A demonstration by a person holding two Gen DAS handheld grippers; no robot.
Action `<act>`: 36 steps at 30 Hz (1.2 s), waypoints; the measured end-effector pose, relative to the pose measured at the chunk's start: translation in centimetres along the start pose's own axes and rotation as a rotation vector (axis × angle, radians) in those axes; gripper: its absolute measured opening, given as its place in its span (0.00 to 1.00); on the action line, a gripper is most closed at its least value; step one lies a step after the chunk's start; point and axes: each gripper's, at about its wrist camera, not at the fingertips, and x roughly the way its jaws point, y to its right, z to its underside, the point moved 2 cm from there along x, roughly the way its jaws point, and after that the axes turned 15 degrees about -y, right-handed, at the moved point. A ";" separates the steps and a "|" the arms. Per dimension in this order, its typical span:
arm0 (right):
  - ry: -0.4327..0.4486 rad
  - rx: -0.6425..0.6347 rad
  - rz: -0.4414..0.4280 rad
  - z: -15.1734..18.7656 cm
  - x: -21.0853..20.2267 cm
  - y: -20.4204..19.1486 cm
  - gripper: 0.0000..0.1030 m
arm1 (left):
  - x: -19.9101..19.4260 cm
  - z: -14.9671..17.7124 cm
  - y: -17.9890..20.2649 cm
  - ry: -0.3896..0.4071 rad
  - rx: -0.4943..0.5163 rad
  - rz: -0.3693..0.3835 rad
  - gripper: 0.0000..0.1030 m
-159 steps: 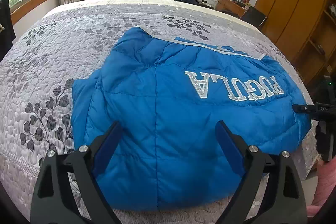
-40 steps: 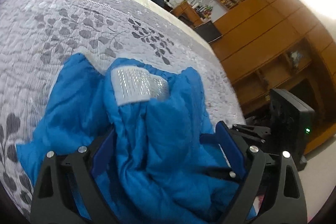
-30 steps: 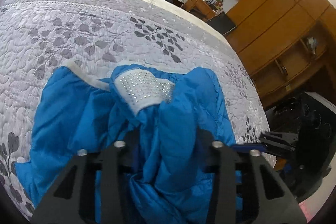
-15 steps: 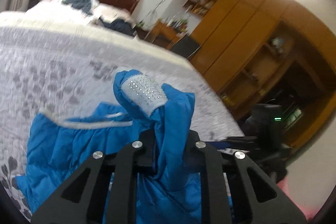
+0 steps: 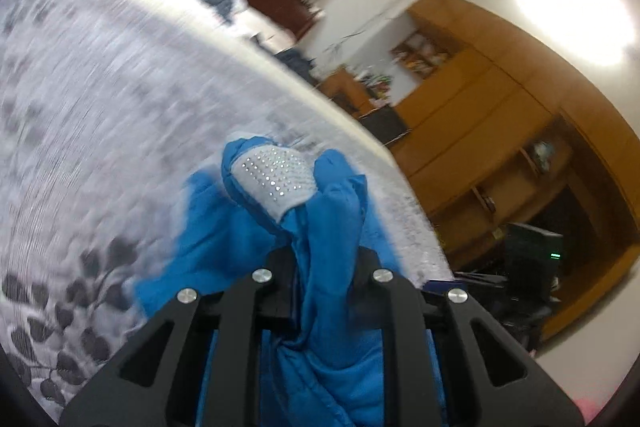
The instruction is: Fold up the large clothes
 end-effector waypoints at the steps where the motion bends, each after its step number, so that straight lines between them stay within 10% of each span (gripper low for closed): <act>1: -0.024 -0.003 0.004 -0.2 0.8 -0.4 0.63 | 0.4 0.2 -1.3 -0.006 -0.024 0.008 0.15; 14: -0.058 0.036 0.035 -0.3 3.9 -0.4 0.72 | 0.0 0.9 -3.4 -0.022 -0.052 -0.058 0.33; 20: -0.016 0.033 0.015 1.6 1.5 -0.6 0.72 | -5.6 4.2 1.4 0.045 0.024 -0.161 0.41; 28: -0.015 0.027 -0.021 3.8 1.0 -1.1 0.72 | -5.9 9.3 8.5 -0.059 0.150 -0.199 0.57; 30: -0.017 0.027 -0.036 4.1 1.2 -1.2 0.72 | -5.3 9.7 8.6 -0.079 0.143 -0.211 0.53; 33: -0.018 0.025 -0.054 4.5 1.6 -1.2 0.72 | -4.4 9.9 7.8 -0.111 0.107 -0.211 0.20; 36: -0.018 0.027 -0.071 4.8 1.9 -1.1 0.72 | -4.7 10.2 6.6 -0.115 0.059 -0.184 0.14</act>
